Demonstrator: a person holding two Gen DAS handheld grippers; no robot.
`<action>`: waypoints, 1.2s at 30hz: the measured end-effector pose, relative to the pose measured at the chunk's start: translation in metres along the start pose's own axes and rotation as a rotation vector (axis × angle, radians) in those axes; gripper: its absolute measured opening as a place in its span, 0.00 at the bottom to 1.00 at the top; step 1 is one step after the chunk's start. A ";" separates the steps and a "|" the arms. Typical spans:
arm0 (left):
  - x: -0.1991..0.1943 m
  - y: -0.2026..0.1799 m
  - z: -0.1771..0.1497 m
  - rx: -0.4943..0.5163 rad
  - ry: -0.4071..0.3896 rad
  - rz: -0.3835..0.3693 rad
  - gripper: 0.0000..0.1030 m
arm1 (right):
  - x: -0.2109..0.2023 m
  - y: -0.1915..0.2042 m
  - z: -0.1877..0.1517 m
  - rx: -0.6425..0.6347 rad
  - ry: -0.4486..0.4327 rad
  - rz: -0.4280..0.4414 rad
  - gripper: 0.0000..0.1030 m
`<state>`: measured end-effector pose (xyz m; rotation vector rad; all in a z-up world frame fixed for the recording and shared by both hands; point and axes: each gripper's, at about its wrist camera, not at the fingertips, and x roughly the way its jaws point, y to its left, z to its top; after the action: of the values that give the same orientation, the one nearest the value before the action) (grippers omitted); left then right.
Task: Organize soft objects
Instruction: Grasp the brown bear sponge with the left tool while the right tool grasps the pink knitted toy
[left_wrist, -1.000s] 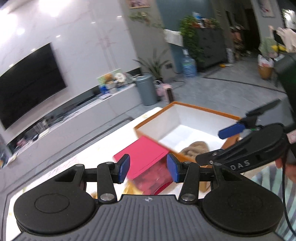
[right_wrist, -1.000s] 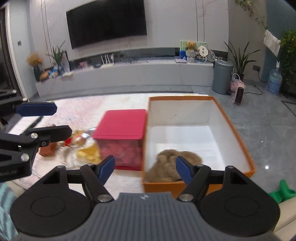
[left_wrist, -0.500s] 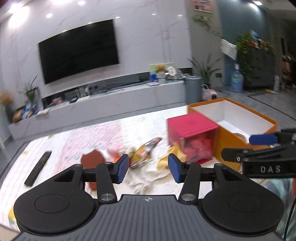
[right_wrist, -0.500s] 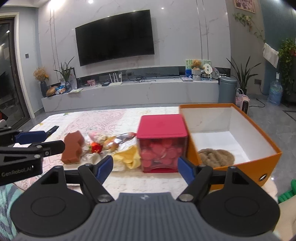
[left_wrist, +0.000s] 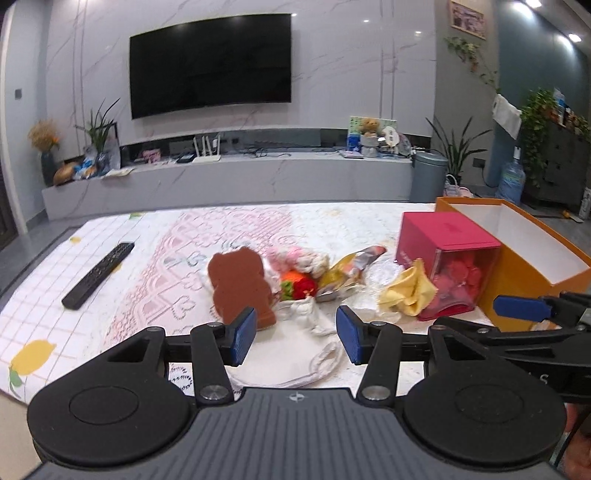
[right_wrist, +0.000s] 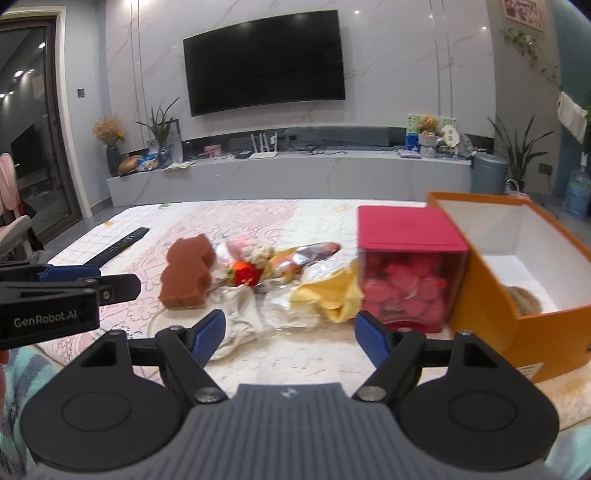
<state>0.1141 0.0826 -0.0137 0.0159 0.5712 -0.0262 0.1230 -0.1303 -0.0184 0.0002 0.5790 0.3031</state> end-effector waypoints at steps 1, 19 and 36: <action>0.002 0.003 -0.001 -0.011 0.005 0.001 0.57 | 0.005 0.002 -0.001 0.001 0.004 0.005 0.74; 0.073 0.038 0.021 -0.052 0.132 0.016 0.77 | 0.102 0.033 0.007 -0.106 0.087 0.051 0.63; 0.177 0.066 0.047 -0.199 0.292 0.089 0.86 | 0.204 0.052 0.058 -0.367 0.059 0.090 0.59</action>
<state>0.2904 0.1442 -0.0693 -0.1507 0.8626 0.1219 0.3019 -0.0186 -0.0749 -0.3387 0.5759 0.4946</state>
